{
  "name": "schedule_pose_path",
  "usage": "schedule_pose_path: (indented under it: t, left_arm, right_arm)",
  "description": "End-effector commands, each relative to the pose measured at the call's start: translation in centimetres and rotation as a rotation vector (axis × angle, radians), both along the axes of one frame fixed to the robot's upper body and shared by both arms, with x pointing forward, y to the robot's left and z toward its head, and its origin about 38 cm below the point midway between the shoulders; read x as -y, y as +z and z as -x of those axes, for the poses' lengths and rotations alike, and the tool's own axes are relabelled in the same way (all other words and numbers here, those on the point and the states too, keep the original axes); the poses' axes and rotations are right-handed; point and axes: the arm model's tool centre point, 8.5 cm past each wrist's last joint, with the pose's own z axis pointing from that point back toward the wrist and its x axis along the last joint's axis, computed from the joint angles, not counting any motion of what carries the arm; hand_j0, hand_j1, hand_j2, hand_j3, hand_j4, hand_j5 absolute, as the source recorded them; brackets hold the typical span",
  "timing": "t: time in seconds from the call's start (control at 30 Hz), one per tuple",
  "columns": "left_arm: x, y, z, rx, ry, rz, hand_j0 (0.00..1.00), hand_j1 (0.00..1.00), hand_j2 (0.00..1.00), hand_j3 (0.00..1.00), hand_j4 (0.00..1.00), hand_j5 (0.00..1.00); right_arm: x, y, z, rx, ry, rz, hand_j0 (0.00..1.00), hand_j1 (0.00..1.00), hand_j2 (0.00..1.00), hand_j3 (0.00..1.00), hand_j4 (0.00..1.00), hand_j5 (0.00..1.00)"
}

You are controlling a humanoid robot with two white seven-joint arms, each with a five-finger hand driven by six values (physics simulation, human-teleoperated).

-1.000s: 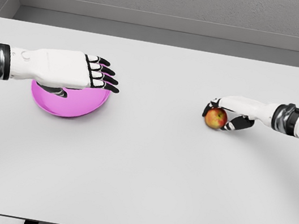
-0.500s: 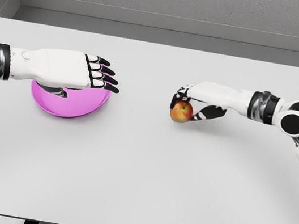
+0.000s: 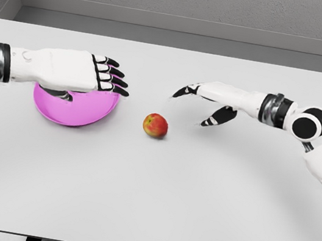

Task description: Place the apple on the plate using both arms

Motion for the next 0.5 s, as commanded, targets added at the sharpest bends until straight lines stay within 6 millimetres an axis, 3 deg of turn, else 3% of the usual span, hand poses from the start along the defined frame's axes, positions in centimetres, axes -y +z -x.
schedule_pose_path:
  t: [0.0,0.07,0.1,0.17,0.23,0.47]
  left_arm:
    - [0.8,-0.2,0.0,-0.007,-0.017,0.015,1.0,1.0,1.0,1.0,1.0,1.0]
    - [5.8,0.7,-0.2,0.019,-0.121,0.083,1.0,1.0,1.0,1.0,1.0,1.0]
    - [8.4,0.0,0.0,0.002,-0.173,0.064,1.0,1.0,1.0,1.0,1.0,1.0]
    - [11.5,-1.9,0.7,-0.029,-0.238,0.013,1.0,1.0,1.0,1.0,1.0,1.0]
    - [12.6,-2.8,0.3,-0.032,-0.242,-0.001,1.0,1.0,1.0,1.0,1.0,1.0]
    - [12.2,-3.4,-0.3,-0.012,-0.215,-0.04,1.0,1.0,1.0,1.0,1.0,1.0]
  right_arm:
    - [5.1,3.5,-0.9,0.085,-0.087,-0.036,1.0,1.0,1.0,1.0,1.0,1.0]
    - [8.7,4.7,-0.4,0.135,-0.117,-0.045,1.0,1.0,1.0,1.0,1.0,1.0]
    - [10.1,4.9,-0.1,0.153,-0.113,-0.045,1.0,1.0,1.0,1.0,1.0,1.0]
    - [11.3,4.3,0.2,0.158,-0.109,-0.053,1.0,1.0,1.0,1.0,1.0,1.0]
    - [11.3,4.0,0.4,0.156,-0.103,-0.053,1.0,1.0,1.0,1.0,1.0,1.0]
    - [11.3,3.8,0.4,0.154,-0.098,-0.052,1.0,1.0,1.0,1.0,1.0,1.0]
